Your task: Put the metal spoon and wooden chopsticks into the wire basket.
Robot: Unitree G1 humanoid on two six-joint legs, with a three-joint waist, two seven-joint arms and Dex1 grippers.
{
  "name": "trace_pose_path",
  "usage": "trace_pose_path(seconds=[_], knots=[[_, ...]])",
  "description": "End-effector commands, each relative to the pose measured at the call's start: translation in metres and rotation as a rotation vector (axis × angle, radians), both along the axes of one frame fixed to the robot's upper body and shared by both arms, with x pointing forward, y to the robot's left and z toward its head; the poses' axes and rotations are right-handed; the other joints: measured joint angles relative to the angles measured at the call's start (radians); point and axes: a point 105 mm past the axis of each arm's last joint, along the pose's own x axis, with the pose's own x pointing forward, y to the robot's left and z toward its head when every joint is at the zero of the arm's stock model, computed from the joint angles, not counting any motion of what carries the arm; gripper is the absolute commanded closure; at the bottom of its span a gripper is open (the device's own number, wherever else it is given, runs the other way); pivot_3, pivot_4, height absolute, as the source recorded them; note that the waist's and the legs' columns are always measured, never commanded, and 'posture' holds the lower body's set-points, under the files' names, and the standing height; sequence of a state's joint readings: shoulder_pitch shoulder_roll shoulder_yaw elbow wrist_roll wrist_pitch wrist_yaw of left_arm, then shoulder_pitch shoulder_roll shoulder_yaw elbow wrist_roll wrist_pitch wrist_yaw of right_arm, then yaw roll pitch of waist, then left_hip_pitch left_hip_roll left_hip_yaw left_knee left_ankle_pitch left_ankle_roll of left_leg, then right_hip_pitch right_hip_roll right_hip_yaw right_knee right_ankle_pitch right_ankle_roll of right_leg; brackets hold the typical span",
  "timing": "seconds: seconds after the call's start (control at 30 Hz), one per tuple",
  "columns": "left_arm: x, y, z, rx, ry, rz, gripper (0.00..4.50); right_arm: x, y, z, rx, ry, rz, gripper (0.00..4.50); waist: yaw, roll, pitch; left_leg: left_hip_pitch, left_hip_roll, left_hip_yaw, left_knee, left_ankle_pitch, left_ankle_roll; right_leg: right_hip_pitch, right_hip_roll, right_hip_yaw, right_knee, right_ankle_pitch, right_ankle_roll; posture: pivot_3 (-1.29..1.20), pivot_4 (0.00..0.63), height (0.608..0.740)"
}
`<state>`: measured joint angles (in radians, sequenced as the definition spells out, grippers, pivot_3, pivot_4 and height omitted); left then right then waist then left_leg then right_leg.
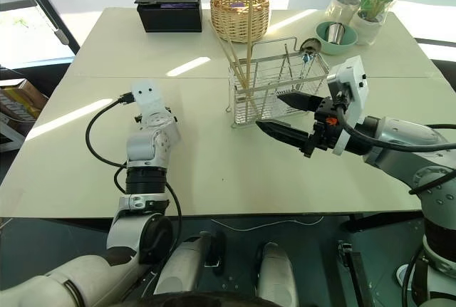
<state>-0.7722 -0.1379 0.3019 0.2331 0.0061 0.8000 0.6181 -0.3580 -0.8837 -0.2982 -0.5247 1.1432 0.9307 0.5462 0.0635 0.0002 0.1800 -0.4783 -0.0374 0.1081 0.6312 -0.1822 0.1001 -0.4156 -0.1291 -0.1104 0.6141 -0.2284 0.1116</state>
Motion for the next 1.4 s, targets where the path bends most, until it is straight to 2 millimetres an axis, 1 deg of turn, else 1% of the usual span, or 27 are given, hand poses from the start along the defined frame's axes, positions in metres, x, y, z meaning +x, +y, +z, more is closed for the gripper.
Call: trace_pose_path(seconds=[0.03,0.13,0.17,0.23,0.33,0.37,0.57,0.6,0.63,0.67,0.77,0.83,0.87,0.9,0.93,1.0,1.03,1.1,1.17,1.2,1.23,1.27,1.37,1.4], knots=[[-0.007,0.007,-0.018,-0.033,0.077,0.041,2.04,-0.004,-0.004,0.012,-0.002,-0.059,-0.016,0.00,0.000,0.001,-0.001,0.000,0.000,0.000,0.000,0.000,0.000,-0.001,0.000,0.000,0.000,0.000,0.000,0.00,0.150,0.740],[-0.010,0.007,-0.025,-0.070,0.093,0.045,2.04,-0.003,-0.005,0.013,-0.003,-0.062,-0.023,0.00,-0.001,0.001,-0.001,0.000,0.000,0.000,0.000,0.000,0.000,-0.003,0.000,0.000,0.000,0.000,0.000,0.00,0.150,0.740],[-0.011,0.007,-0.027,-0.082,0.098,0.049,2.26,-0.003,-0.005,0.013,-0.004,-0.063,-0.023,0.00,-0.001,0.001,-0.001,0.000,0.000,0.000,0.000,0.000,0.000,-0.003,0.000,0.000,0.000,0.000,0.000,0.00,0.150,0.740],[-0.012,0.007,-0.029,-0.097,0.103,0.055,2.87,-0.003,-0.006,0.014,-0.005,-0.064,-0.025,0.00,-0.002,0.001,-0.001,0.000,0.000,0.000,0.000,0.000,0.000,-0.001,0.000,0.000,0.000,0.000,0.000,0.00,0.150,0.740],[-0.014,0.008,-0.030,-0.114,0.109,0.066,4.36,-0.003,-0.007,0.015,-0.007,-0.065,-0.027,0.00,-0.002,0.002,-0.002,0.001,0.000,0.000,0.000,0.000,0.000,0.001,0.000,0.000,0.000,0.000,0.000,0.00,0.150,0.740],[-0.014,0.009,-0.031,-0.116,0.111,0.071,4.45,-0.003,-0.007,0.015,-0.007,-0.066,-0.027,0.00,-0.002,0.002,-0.002,0.001,0.000,0.000,0.000,0.000,0.000,0.001,0.000,0.000,0.000,0.000,0.000,0.00,0.150,0.740],[-0.015,0.013,-0.030,-0.131,0.107,0.088,4.45,-0.003,-0.013,0.019,-0.017,-0.064,-0.033,0.00,-0.003,0.003,-0.003,0.001,0.000,0.000,0.000,0.000,0.000,0.001,0.000,0.000,0.000,0.000,0.000,0.00,0.150,0.740],[-0.014,0.013,-0.028,-0.131,0.099,0.084,4.45,-0.003,-0.014,0.020,-0.020,-0.063,-0.035,0.00,-0.003,0.003,-0.003,0.001,0.000,0.000,0.000,0.000,0.000,0.001,0.000,0.000,0.000,0.000,0.000,0.00,0.150,0.740],[-0.010,0.013,-0.023,-0.132,0.064,0.065,4.45,-0.003,-0.015,0.020,-0.025,-0.062,-0.036,0.00,-0.003,0.004,-0.003,0.001,0.000,0.000,0.000,0.000,0.000,0.001,0.000,0.000,0.000,0.000,0.000,0.00,0.150,0.740],[-0.006,0.013,-0.015,-0.124,0.026,0.047,4.45,-0.002,-0.016,0.021,-0.028,-0.062,-0.038,0.00,-0.002,0.004,-0.003,0.001,0.000,0.000,0.000,0.000,0.000,0.001,0.000,0.000,0.000,0.000,0.000,0.00,0.150,0.740],[0.012,0.009,0.032,-0.110,-0.192,-0.025,4.45,-0.002,-0.021,0.022,-0.033,-0.059,-0.048,0.00,0.000,0.003,-0.003,0.001,0.000,0.000,0.000,0.000,0.000,0.001,0.000,0.000,0.000,0.000,0.000,0.00,0.150,0.740],[0.024,0.002,0.081,-0.067,-0.406,-0.119,4.45,-0.002,-0.027,0.025,-0.025,-0.063,-0.071,0.00,0.000,0.001,-0.002,0.000,0.000,0.000,0.000,0.000,0.000,0.001,0.000,0.000,0.000,0.000,-0.001,0.00,0.150,0.740],[0.028,-0.006,0.110,-0.033,-0.530,-0.199,4.45,-0.002,-0.030,0.027,-0.025,-0.067,-0.083,0.00,0.002,0.000,-0.001,-0.001,0.000,0.000,0.000,0.000,0.000,0.000,0.000,0.000,0.000,0.000,-0.001,0.00,0.150,0.740],[0.029,-0.017,0.135,-0.012,-0.637,-0.283,4.45,-0.003,-0.033,0.028,-0.025,-0.071,-0.093,0.00,0.006,-0.001,0.000,-0.002,0.000,0.000,0.000,0.000,0.000,-0.002,0.000,-0.001,0.000,0.001,-0.001,0.00,0.150,0.740],[0.027,-0.030,0.161,-0.003,-0.755,-0.388,4.45,-0.004,-0.035,0.030,-0.026,-0.077,-0.104,0.00,0.009,-0.001,0.000,-0.003,0.000,0.001,0.000,0.001,-0.002,-0.006,-0.001,-0.002,0.000,0.001,-0.002,0.00,0.150,0.740],[0.020,-0.050,0.196,0.012,-0.924,-0.545,4.45,-0.005,-0.038,0.030,-0.030,-0.085,-0.120,0.00,0.011,-0.001,-0.001,-0.006,0.000,0.005,0.000,0.003,-0.005,-0.008,-0.004,-0.002,-0.001,0.001,-0.002,0.00,0.150,0.740],[0.010,-0.065,0.215,-0.022,-1.028,-0.656,4.45,-0.006,-0.040,0.031,-0.032,-0.090,-0.131,0.00,0.012,0.000,-0.001,-0.006,0.000,0.006,0.000,0.003,-0.006,-0.007,-0.005,-0.002,-0.003,0.001,-0.002,0.00,0.150,0.740],[-0.010,-0.089,0.244,-0.050,-1.190,-0.864,4.45,-0.007,-0.043,0.030,-0.032,-0.101,-0.149,0.00,0.010,0.000,-0.001,-0.005,-0.001,0.010,0.000,0.002,-0.003,-0.007,-0.006,-0.001,-0.006,0.001,-0.003,0.00,0.150,0.740],[-0.025,-0.105,0.257,-0.095,-1.278,-1.010,4.45,-0.009,-0.043,0.030,-0.025,-0.112,-0.162,0.00,0.003,0.000,-0.001,-0.005,-0.001,0.011,-0.001,0.001,-0.002,-0.005,-0.005,-0.001,-0.010,0.002,-0.001,0.00,0.150,0.740],[-0.033,-0.115,0.260,-0.127,-1.311,-1.087,4.45,-0.009,-0.044,0.030,-0.021,-0.118,-0.173,0.00,0.000,0.000,-0.001,-0.005,-0.001,0.011,-0.002,0.001,-0.002,-0.004,-0.005,-0.001,-0.012,0.005,0.003,0.00,0.150,0.740],[-0.038,-0.120,0.261,-0.149,-1.331,-1.136,4.45,-0.009,-0.044,0.030,-0.017,-0.123,-0.181,0.00,-0.001,0.000,-0.001,-0.005,-0.001,0.012,-0.002,0.001,-0.002,0.000,-0.005,-0.001,-0.013,0.006,0.006,0.00,0.150,0.740],[-0.042,-0.127,0.261,-0.172,-1.344,-1.189,4.45,-0.010,-0.045,0.030,-0.012,-0.126,-0.191,0.00,-0.003,0.000,-0.001,-0.005,0.000,0.011,-0.002,0.001,-0.002,0.000,-0.004,-0.001,-0.013,0.006,0.006,0.00,0.150,0.740],[-0.050,-0.153,0.245,-0.228,-1.319,-1.349,4.45,-0.011,-0.050,0.028,0.001,-0.141,-0.236,0.00,-0.002,0.001,-0.001,-0.002,0.002,0.011,-0.001,0.001,-0.002,0.003,-0.003,-0.002,-0.013,0.006,0.006,0.00,0.150,0.740],[-0.050,-0.157,0.241,-0.233,-1.312,-1.372,4.45,-0.011,-0.051,0.028,0.004,-0.145,-0.245,0.00,-0.002,0.001,-0.001,-0.001,0.002,0.011,-0.001,0.002,-0.002,0.004,-0.003,-0.002,-0.013,0.006,0.006,0.00,0.150,0.740]])
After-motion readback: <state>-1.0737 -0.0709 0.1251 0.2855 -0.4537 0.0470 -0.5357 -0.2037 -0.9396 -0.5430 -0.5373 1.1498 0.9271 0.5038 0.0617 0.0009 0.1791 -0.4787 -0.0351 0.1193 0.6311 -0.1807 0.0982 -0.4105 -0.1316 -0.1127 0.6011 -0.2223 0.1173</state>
